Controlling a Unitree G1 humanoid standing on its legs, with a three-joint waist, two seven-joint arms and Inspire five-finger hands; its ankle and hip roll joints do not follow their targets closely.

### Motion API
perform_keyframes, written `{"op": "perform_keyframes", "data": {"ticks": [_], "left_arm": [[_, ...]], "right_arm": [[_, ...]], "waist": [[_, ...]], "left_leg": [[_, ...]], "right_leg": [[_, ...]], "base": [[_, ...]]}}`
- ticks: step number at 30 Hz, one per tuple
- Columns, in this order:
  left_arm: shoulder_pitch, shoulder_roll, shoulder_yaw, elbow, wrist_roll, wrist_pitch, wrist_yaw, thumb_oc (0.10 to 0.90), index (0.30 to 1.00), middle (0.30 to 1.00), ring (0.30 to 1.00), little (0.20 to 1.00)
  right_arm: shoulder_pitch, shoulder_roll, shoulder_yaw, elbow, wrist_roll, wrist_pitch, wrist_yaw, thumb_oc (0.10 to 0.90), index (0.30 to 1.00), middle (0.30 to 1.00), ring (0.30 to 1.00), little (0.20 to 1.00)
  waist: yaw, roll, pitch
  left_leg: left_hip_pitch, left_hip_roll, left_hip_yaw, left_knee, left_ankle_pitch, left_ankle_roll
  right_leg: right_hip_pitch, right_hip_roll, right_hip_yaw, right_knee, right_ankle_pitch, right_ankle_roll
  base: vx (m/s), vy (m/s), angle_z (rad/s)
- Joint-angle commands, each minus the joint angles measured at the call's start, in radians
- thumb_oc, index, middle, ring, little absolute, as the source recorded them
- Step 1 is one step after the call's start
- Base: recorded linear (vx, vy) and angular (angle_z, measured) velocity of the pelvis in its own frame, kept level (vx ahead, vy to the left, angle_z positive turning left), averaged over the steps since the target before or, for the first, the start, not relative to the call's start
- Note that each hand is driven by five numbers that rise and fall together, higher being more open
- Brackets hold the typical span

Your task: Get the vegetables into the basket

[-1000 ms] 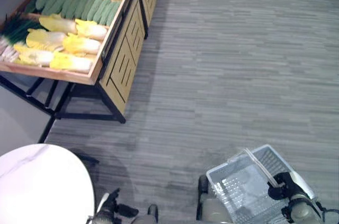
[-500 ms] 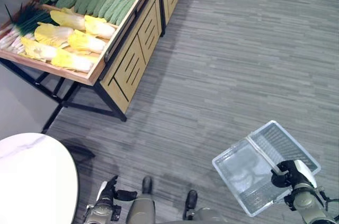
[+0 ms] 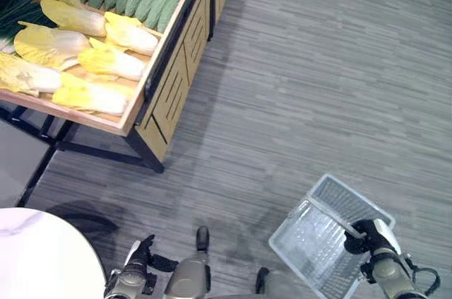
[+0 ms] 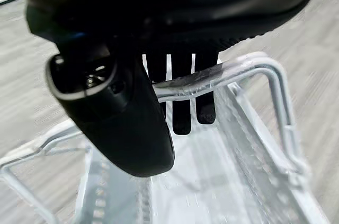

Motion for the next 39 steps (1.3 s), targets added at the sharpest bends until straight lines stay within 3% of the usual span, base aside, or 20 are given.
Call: {"op": "perform_keyframes", "data": {"ticks": [1, 3, 5, 8, 9, 11, 15, 17, 18, 20, 22, 25, 29, 30, 31, 32, 33, 39], "left_arm": [[0.026, 0.017, 0.028, 0.003, 0.013, -0.003, 0.014, 0.900, 1.000, 1.000, 1.000, 1.000], [0.016, 0.020, 0.028, 0.002, 0.009, -0.003, 0.016, 0.900, 1.000, 1.000, 1.000, 1.000], [-0.006, 0.022, 0.029, 0.022, 0.015, -0.006, 0.013, 0.900, 1.000, 1.000, 1.000, 1.000], [-0.017, 0.025, 0.036, 0.028, 0.021, -0.007, 0.014, 0.900, 1.000, 1.000, 1.000, 1.000], [-0.015, 0.025, 0.039, 0.024, 0.023, -0.008, 0.015, 0.900, 1.000, 1.000, 1.000, 1.000], [-0.005, 0.021, 0.042, 0.022, 0.023, -0.009, 0.015, 0.900, 1.000, 1.000, 1.000, 1.000], [0.023, 0.016, 0.050, 0.033, 0.027, -0.010, 0.010, 0.900, 1.000, 1.000, 1.000, 1.000], [0.034, 0.009, 0.060, 0.037, 0.006, -0.008, 0.010, 0.900, 1.000, 1.000, 1.000, 1.000], [0.032, 0.008, 0.060, 0.038, 0.007, -0.007, 0.016, 0.900, 1.000, 1.000, 1.000, 1.000], [0.030, 0.006, 0.059, 0.036, 0.006, -0.006, 0.014, 0.900, 1.000, 1.000, 1.000, 1.000], [0.013, 0.001, 0.048, 0.013, -0.007, -0.004, 0.017, 0.900, 1.000, 1.000, 1.000, 1.000], [-0.008, -0.003, 0.035, 0.007, -0.010, -0.002, 0.022, 0.900, 1.000, 1.000, 1.000, 1.000], [-0.019, -0.007, 0.018, 0.008, 0.009, 0.000, 0.024, 0.900, 1.000, 1.000, 1.000, 1.000], [-0.020, -0.009, 0.013, 0.011, 0.020, 0.000, 0.027, 0.900, 1.000, 1.000, 1.000, 1.000], [-0.020, -0.009, 0.013, 0.012, 0.020, 0.000, 0.027, 0.900, 1.000, 1.000, 1.000, 1.000], [-0.017, -0.006, 0.017, 0.019, 0.029, 0.001, 0.028, 0.900, 1.000, 1.000, 1.000, 1.000], [-0.015, -0.001, 0.023, 0.020, 0.031, 0.005, 0.025, 0.900, 1.000, 1.000, 1.000, 1.000], [0.010, 0.010, 0.050, 0.038, 0.035, 0.010, 0.025, 0.900, 1.000, 1.000, 1.000, 1.000]], "right_arm": [[-0.034, -0.100, -0.015, -0.086, -0.005, -0.034, -0.038, 0.400, 0.300, 0.300, 0.300, 0.300], [-0.032, -0.100, -0.021, -0.070, 0.003, -0.034, -0.038, 0.400, 0.300, 0.300, 0.300, 0.300], [-0.039, -0.093, -0.019, -0.059, 0.015, -0.035, -0.039, 0.400, 0.300, 0.300, 0.300, 0.300], [-0.029, -0.092, -0.021, -0.070, 0.012, -0.032, -0.035, 0.400, 0.300, 0.300, 0.300, 0.300], [-0.018, -0.091, -0.023, -0.071, 0.008, -0.030, -0.032, 0.400, 0.300, 0.300, 0.300, 0.300], [-0.001, -0.088, -0.027, -0.063, 0.010, -0.031, -0.028, 0.400, 0.300, 0.300, 0.300, 0.300], [0.006, -0.100, -0.022, -0.048, 0.012, -0.039, -0.009, 0.400, 0.300, 0.300, 0.300, 0.300], [0.007, -0.113, -0.024, -0.039, 0.028, -0.048, -0.011, 0.400, 0.300, 0.300, 0.300, 0.300], [0.008, -0.117, -0.023, -0.045, 0.028, -0.050, -0.012, 0.400, 0.300, 0.300, 0.300, 0.300], [0.010, -0.120, -0.024, -0.051, 0.029, -0.052, -0.012, 0.400, 0.300, 0.300, 0.300, 0.300], [0.017, -0.135, -0.033, -0.039, 0.037, -0.053, -0.022, 0.400, 0.300, 0.300, 0.300, 0.300], [0.017, -0.137, -0.040, -0.034, 0.047, -0.049, -0.031, 0.400, 0.300, 0.300, 0.300, 0.300], [0.039, -0.136, -0.063, -0.036, 0.055, -0.045, -0.038, 0.400, 0.300, 0.300, 0.300, 0.300], [0.050, -0.133, -0.069, -0.027, 0.055, -0.045, -0.044, 0.400, 0.300, 0.300, 0.300, 0.300], [0.051, -0.133, -0.069, -0.027, 0.054, -0.045, -0.044, 0.400, 0.300, 0.300, 0.300, 0.300], [0.065, -0.120, -0.068, -0.042, 0.050, -0.043, -0.045, 0.400, 0.300, 0.300, 0.300, 0.300], [0.073, -0.112, -0.066, -0.055, 0.043, -0.040, -0.042, 0.400, 0.300, 0.300, 0.300, 0.300], [0.069, -0.089, -0.064, -0.066, 0.030, -0.037, -0.034, 0.400, 0.300, 0.300, 0.300, 0.300]], "waist": [[-0.005, 0.001, -0.008], [-0.020, -0.002, -0.001], [-0.047, -0.014, 0.005], [-0.061, -0.014, 0.004], [-0.073, -0.017, -0.004], [-0.071, -0.017, -0.019], [-0.064, -0.011, -0.053], [-0.059, 0.002, -0.070], [-0.055, 0.003, -0.073], [-0.054, 0.001, -0.072], [-0.050, -0.016, -0.057], [-0.042, -0.021, -0.041], [-0.041, -0.021, -0.040], [-0.040, -0.011, -0.044], [-0.040, -0.011, -0.045], [-0.031, -0.005, -0.044], [-0.033, -0.004, -0.044], [-0.026, -0.012, -0.054]], "left_leg": [[-0.014, 0.044, -0.009, 0.115, -0.050, -0.072], [0.023, 0.032, -0.011, 0.103, -0.067, -0.076], [0.076, 0.023, -0.028, 0.105, -0.106, -0.094], [0.113, 0.032, -0.046, 0.111, -0.129, -0.113], [0.141, 0.036, -0.065, 0.120, -0.139, -0.125], [0.164, 0.045, -0.076, 0.125, -0.150, -0.135], [0.196, 0.085, -0.112, 0.155, -0.117, -0.165], [0.210, 0.139, -0.153, 0.166, -0.068, -0.184], [0.199, 0.149, -0.156, 0.187, -0.025, -0.194], [0.182, 0.150, -0.157, 0.224, -0.004, -0.200], [0.097, 0.153, -0.108, 0.370, 0.058, -0.210], [0.033, 0.154, -0.062, 0.384, 0.054, -0.207], [-0.057, 0.160, 0.048, 0.251, -0.003, -0.190], [-0.094, 0.169, 0.097, 0.164, 0.023, -0.195], [-0.092, 0.168, 0.098, 0.160, 0.025, -0.195], [-0.124, 0.186, 0.128, 0.105, 0.090, -0.207], [-0.112, 0.191, 0.151, 0.102, 0.090, -0.206], [-0.078, 0.163, 0.153, 0.107, 0.049, -0.176]], "right_leg": [[-0.018, 0.022, -0.043, -0.136, 0.241, 0.026], [-0.053, 0.015, -0.076, -0.219, 0.238, 0.026], [-0.068, -0.001, -0.083, -0.395, 0.265, 0.047], [-0.073, -0.007, -0.075, -0.508, 0.300, 0.065], [-0.083, -0.008, -0.032, -0.524, 0.330, 0.078], [-0.061, 0.010, -0.026, -0.535, 0.303, 0.070], [-0.028, 0.069, -0.056, -0.499, 0.258, 0.030], [-0.029, 0.116, -0.084, -0.435, 0.180, -0.007], [-0.015, 0.130, -0.088, -0.441, 0.172, -0.015], [-0.002, 0.134, -0.095, -0.448, 0.168, -0.022], [0.050, 0.128, -0.123, -0.482, 0.154, -0.046], [0.086, 0.125, -0.139, -0.508, 0.146, -0.050], [0.124, 0.107, -0.171, -0.540, 0.129, -0.034], [0.137, 0.107, -0.183, -0.548, 0.120, -0.029], [0.137, 0.106, -0.182, -0.548, 0.120, -0.029], [0.158, 0.118, -0.187, -0.551, 0.109, -0.029], [0.163, 0.120, -0.191, -0.545, 0.102, -0.031], [0.189, 0.097, -0.173, -0.500, 0.073, -0.017]], "base": [[0.25, 0.125, -0.02], [0.35, 0.019, -0.06], [0.38, -0.089, 0.15], [0.33, -0.120, 0.54], [0.55, -0.226, 0.27], [0.37, -0.169, 0.44], [0.34, -0.259, 0.21], [0.39, -0.398, -0.05], [0.19, -0.195, 0.24], [0.10, -0.136, 0.31], [0.14, -0.232, 0.12], [0.07, -0.143, 0.36], [0.10, -0.010, 0.50], [0.11, 0.059, 0.31], [0.18, 0.083, 0.06], [0.16, 0.059, 0.13], [0.16, 0.058, 0.23], [0.11, 0.119, -0.13]]}}
